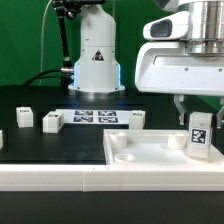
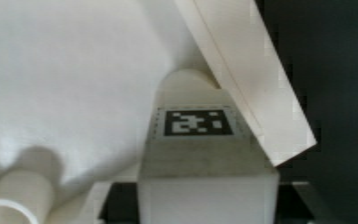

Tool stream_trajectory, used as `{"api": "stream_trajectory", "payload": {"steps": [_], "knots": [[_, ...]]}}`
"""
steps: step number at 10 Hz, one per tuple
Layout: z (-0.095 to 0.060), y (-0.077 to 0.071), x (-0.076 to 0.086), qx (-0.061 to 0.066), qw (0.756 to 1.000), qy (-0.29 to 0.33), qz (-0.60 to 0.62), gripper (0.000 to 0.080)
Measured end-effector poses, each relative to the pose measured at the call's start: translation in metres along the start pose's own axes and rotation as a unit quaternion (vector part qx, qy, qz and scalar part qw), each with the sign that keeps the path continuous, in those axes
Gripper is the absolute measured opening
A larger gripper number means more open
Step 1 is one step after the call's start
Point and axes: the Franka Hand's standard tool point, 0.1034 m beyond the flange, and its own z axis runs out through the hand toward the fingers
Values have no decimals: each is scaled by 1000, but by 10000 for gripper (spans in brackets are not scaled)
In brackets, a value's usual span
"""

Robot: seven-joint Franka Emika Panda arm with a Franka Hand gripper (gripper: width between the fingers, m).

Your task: Assemble one leg

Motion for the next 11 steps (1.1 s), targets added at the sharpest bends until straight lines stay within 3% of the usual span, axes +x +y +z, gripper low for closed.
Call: {"api": "stream_trajectory", "payload": {"steps": [4,6,8,9,11], "knots": [[0,1,0,-2,993,3,122,291],[0,1,1,-1,995,4,97,291],[0,0,2,0,999,5,45,578],[0,0,2,0,1000,5,-21,632],[0,-2,1,1,992,7,-123,646]]}}
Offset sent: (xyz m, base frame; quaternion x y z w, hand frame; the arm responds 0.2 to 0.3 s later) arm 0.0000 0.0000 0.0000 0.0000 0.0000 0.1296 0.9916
